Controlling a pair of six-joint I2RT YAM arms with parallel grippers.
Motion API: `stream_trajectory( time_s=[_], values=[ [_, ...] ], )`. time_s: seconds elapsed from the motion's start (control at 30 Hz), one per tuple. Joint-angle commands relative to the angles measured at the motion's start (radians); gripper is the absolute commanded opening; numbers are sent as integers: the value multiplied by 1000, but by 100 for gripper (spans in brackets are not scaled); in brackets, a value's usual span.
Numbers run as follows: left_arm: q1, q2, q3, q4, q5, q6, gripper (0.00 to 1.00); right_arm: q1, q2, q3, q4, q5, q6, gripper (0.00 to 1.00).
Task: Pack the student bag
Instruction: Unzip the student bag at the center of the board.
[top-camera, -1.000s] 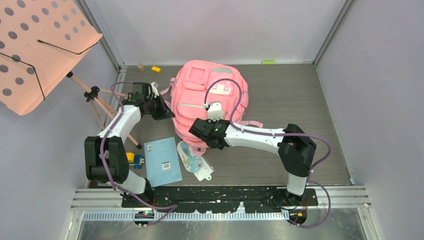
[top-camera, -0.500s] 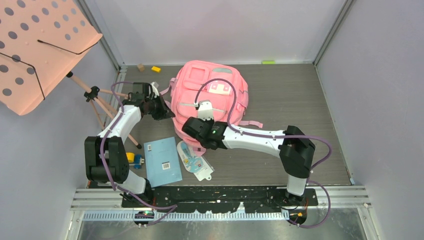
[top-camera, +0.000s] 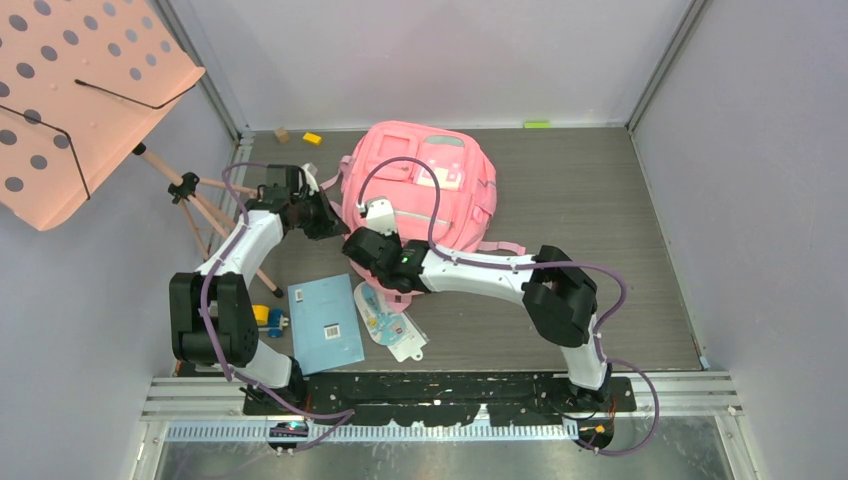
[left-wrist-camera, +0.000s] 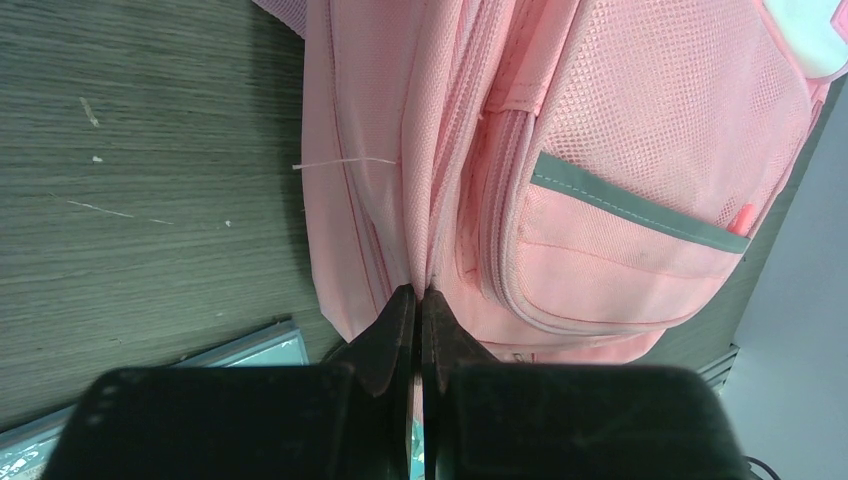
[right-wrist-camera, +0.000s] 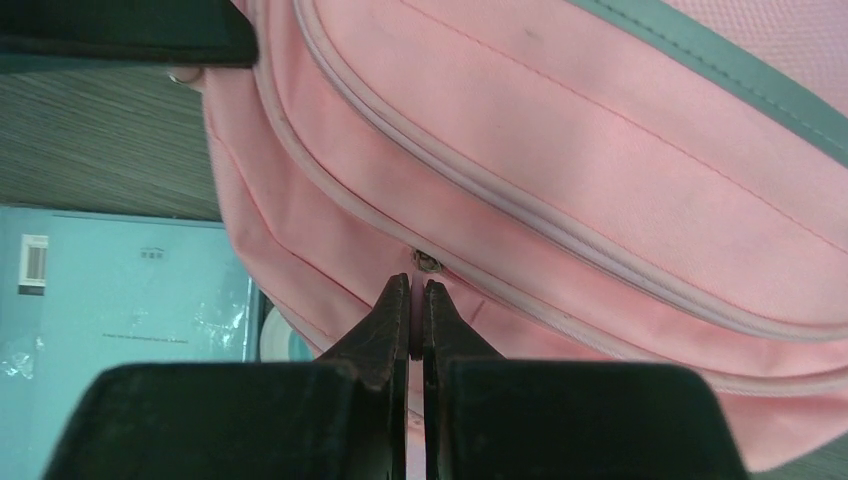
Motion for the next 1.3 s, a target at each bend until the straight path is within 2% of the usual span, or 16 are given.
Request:
stream_trajectory(
  time_s=[0.0,0.1,0.17,0.23,0.27,0.3,0.33,0.37,0.4,0.47,0.53,0.77,0.9,1.07,1.17,1.27],
  values=[
    [-30,-15,5,46,72,-13,0,-19,8,73,181,-46,-34,0],
    [-30,-17,10,38,60,-5,0,-21,-1,71,182,-41,-43,1],
    [-31,-19,12,34,51,0,0,-22,-18,58,180,-38,-50,5],
    [-31,-23,13,30,46,7,0,-23,-42,39,176,-40,-56,15],
    [-30,-25,15,27,41,13,4,-24,-61,33,174,-40,-59,26],
    [-31,-28,16,23,35,21,11,-25,-72,19,167,-40,-61,31],
    [-31,-32,18,17,20,29,19,-24,-94,2,164,-40,-63,45],
    [-31,-38,20,11,2,37,29,-26,-120,-7,158,-40,-65,51],
    [-31,-46,21,5,-20,46,41,-26,-133,-26,154,-46,-65,64],
    [-30,-69,19,-7,-71,66,62,-31,-174,-54,137,-53,-62,75],
    [-31,-107,14,-20,-131,84,76,-36,-223,-85,117,-75,-59,81],
    [-29,-298,-73,-125,-322,77,94,-39,-366,-201,100,-192,11,83],
    [-28,-422,-179,-215,-430,-9,96,-28,-396,-291,190,-308,93,83],
    [-22,-571,-319,-269,-551,-151,99,46,-351,-332,290,-359,198,83],
    [-12,-619,-405,-276,-623,-197,100,71,-310,-359,378,-404,267,82],
    [8,-631,-472,-275,-621,-255,100,98,-227,-328,409,-411,321,79]
  ],
)
